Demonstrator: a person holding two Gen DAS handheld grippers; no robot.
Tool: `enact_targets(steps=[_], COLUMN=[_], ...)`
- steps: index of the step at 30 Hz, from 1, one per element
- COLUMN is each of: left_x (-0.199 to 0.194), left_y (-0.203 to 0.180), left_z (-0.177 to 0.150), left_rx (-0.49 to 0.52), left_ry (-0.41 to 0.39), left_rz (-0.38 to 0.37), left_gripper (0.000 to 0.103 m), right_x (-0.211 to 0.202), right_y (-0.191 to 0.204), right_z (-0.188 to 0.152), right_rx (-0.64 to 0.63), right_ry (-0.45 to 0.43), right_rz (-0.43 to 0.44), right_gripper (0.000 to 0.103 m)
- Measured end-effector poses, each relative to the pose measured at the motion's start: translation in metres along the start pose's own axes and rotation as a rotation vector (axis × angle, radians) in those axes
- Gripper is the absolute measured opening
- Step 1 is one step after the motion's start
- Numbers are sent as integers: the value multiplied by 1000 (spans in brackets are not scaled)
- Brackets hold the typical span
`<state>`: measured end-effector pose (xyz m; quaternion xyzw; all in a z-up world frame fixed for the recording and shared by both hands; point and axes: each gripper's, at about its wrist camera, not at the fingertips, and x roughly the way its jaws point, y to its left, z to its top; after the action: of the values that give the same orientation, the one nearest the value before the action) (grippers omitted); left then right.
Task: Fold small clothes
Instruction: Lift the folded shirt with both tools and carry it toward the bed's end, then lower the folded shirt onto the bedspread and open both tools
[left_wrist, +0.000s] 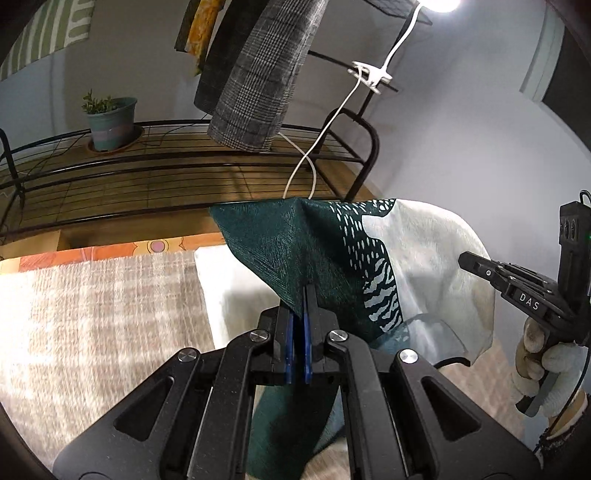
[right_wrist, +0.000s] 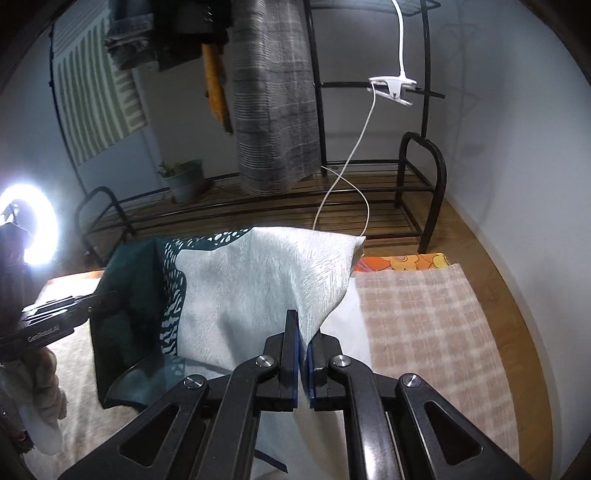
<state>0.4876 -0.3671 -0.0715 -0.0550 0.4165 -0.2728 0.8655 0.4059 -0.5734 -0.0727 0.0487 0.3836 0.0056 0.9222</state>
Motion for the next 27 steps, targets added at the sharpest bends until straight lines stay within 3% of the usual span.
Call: enact_targets(steps=[8,9,12,19,27], left_x=[23,23,12,-26,-106], left_y=[8,8,8,4,-14], left_z=[-4,-5,-6,-8,-13], left_rx=[28,31,33,35,81], left_ry=[25,27,16,-19,-104], left_rz=[72,72,72,67,77], left_gripper=[2,2,2,2,2], right_x=[52,55,56,25,-42], right_y=[-4,-2,1,7,33], right_z=[-2,-2,-1,2,8], right_rx=[-31,-41,-56,-45,-41], right_ry=[52,56,53,22,-33], right_rz=[-71,-83,-146,-156,-157], right_gripper=[2,4,26,26,26])
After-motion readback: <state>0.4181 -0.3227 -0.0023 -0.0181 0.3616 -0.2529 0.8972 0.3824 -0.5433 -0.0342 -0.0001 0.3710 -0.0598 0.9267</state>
